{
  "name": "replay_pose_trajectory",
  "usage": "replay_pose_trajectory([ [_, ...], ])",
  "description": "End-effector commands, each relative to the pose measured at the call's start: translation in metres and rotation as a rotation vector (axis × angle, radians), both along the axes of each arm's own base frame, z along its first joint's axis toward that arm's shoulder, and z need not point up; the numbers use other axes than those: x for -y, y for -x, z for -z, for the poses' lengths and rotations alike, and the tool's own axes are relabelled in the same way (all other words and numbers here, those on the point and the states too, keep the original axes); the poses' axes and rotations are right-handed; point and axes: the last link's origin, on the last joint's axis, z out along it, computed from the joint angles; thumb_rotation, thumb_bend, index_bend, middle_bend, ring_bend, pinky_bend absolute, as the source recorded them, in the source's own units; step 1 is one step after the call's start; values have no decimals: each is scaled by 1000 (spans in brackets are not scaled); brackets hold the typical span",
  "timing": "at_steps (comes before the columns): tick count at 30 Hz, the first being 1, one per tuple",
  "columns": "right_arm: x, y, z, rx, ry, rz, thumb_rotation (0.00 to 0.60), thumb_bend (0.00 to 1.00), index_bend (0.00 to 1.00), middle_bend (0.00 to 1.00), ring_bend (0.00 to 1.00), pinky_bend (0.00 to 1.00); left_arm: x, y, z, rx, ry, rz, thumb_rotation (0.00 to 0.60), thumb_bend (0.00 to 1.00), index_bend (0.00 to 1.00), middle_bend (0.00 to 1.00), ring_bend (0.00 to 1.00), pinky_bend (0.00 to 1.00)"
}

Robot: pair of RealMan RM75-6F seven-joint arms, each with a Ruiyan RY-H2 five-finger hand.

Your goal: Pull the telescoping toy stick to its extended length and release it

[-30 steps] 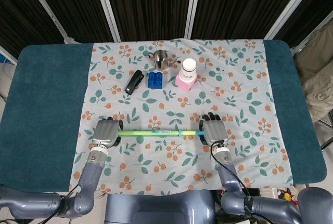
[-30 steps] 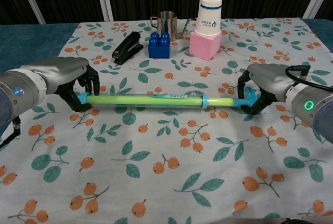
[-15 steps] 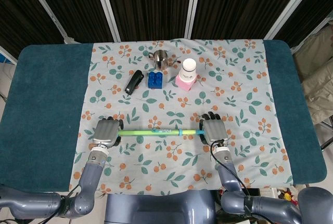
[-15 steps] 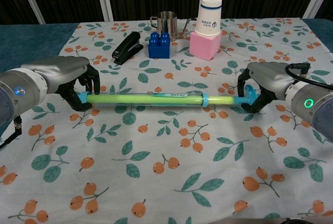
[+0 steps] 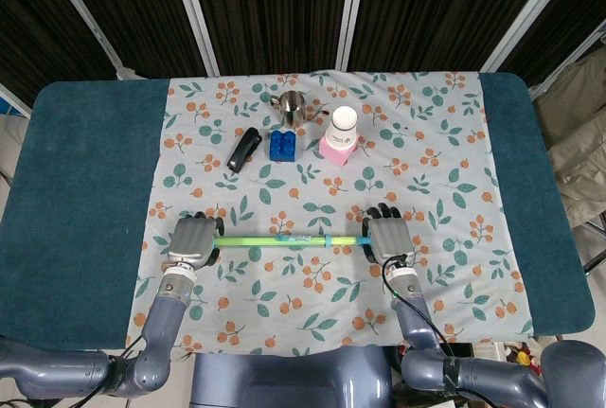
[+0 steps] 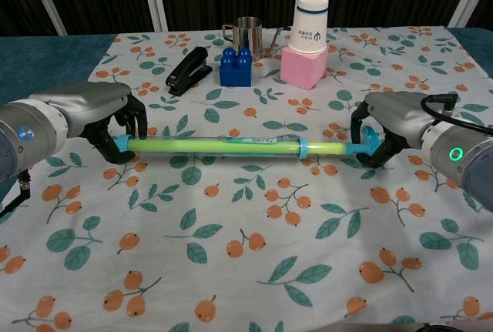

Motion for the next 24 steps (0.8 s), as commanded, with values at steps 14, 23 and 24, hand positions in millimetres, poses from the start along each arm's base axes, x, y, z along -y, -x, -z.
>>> replay_pose_trajectory([
  [14,14,32,-40,-73,81,27,600,409,659,211,114,159,-2,37,-31,-53,-43,-32,600,395,534,456,249,345],
  [23,16,55,-56,-116,101,61,600,408,660,211,115,159,-4,56,-49,-85,-60,-37,600,394,534,455,249,345],
  [24,16,57,-57,-120,104,64,600,408,659,211,115,159,-4,57,-50,-88,-61,-38,600,394,534,455,249,345],
])
